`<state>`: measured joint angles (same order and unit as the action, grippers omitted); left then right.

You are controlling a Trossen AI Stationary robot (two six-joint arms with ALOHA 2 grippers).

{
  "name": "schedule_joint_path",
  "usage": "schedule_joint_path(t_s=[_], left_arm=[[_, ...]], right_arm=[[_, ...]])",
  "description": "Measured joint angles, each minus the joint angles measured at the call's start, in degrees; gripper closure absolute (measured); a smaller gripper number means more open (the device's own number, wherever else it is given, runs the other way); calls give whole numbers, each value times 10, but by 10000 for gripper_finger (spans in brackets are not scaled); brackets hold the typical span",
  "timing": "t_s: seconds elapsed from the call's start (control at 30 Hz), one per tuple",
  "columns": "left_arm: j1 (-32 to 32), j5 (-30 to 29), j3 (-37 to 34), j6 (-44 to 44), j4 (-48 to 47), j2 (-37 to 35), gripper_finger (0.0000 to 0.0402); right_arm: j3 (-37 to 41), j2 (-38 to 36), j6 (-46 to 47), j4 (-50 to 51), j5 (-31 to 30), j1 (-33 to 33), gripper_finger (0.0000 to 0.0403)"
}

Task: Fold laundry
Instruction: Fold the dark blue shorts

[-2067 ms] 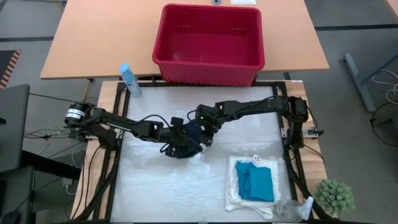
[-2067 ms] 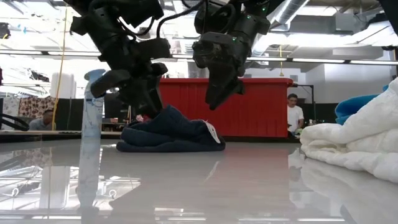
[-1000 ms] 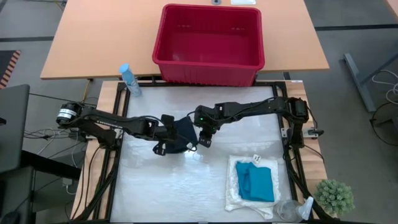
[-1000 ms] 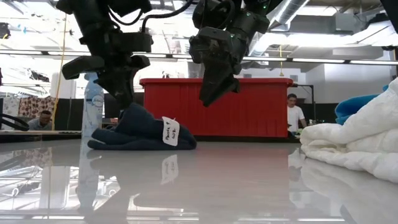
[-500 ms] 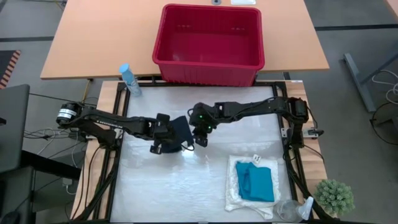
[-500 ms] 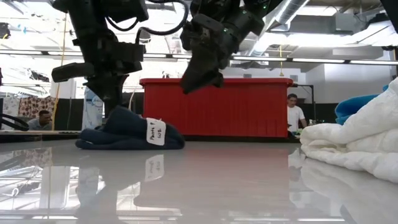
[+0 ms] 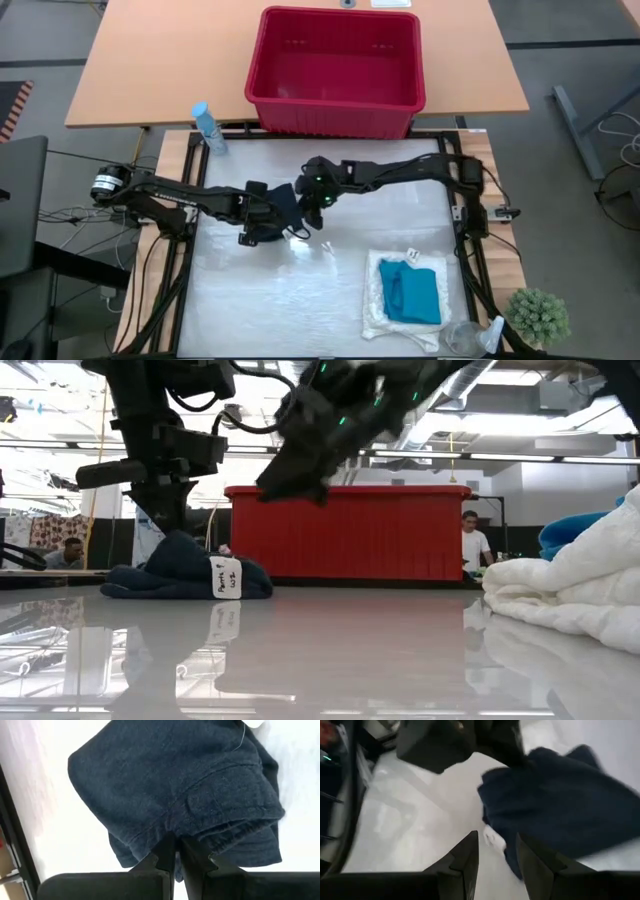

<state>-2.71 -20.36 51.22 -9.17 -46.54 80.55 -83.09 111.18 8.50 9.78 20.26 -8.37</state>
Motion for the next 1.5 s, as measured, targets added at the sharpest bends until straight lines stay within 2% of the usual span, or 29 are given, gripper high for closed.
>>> schedule_joint_path(t_s=[0.1, 0.23, 0.4, 0.7, 1.0, 1.1, 1.23, 1.3, 1.43, 1.5], left_arm=[[2, 1, 0, 5, -6, 0, 390], [2, 1, 0, 7, -5, 0, 390], [2, -7, 0, 9, -2, 0, 390], [3, -42, 0, 8, 0, 0, 390], [3, -64, 1, 11, -8, 0, 390], [10, -65, 22, 73, -10, -6, 390], [40, 42, 27, 216, 99, -49, 390], [45, 55, -1, 269, 159, -71, 396], [46, 17, -80, 382, 206, -97, 401], [45, 30, -123, 435, 256, -107, 401]], right_arm=[[1, 41, 6, -76, 34, -5, 249], [0, 81, 32, -199, 39, -15, 257], [-1, 130, 37, -264, 40, -16, 277], [-31, 214, 87, -272, 68, -15, 287], [-39, 229, 92, -256, 61, -17, 287], [-39, 229, 97, -257, 60, -18, 287], [-39, 229, 97, -255, 60, -18, 287], [-38, 230, 97, -255, 59, -18, 287], [-38, 230, 98, -252, 59, -18, 287], [-38, 230, 99, -252, 59, -18, 287]])
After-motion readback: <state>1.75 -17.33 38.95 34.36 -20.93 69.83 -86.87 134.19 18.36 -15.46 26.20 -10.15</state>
